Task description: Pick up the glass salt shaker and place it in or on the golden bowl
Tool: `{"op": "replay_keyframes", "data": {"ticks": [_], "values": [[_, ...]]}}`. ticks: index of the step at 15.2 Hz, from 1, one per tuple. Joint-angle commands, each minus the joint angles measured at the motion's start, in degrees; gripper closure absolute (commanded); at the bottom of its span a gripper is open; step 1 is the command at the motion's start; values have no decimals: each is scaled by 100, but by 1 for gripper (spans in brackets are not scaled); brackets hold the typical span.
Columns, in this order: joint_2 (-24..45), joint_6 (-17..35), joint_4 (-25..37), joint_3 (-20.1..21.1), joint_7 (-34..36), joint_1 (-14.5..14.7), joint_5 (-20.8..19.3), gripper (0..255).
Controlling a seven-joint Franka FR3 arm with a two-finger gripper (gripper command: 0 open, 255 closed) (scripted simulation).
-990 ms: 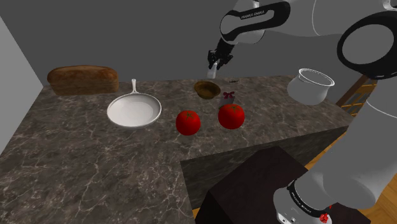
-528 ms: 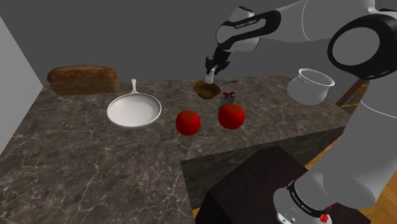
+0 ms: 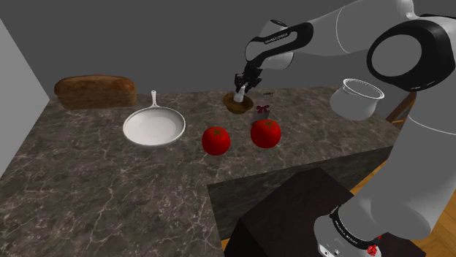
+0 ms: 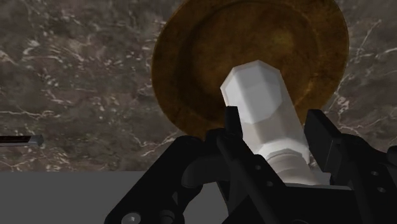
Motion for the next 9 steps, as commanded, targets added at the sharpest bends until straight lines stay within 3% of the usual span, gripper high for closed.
{"op": "replay_keyframes", "data": {"ticks": [1, 7, 8, 9], "values": [[20, 34, -10, 6, -8, -1, 13, 255], [20, 34, -10, 6, -8, -1, 13, 255], [20, 34, -10, 6, -8, -1, 13, 0], [20, 34, -10, 6, -8, -1, 13, 0]]}}
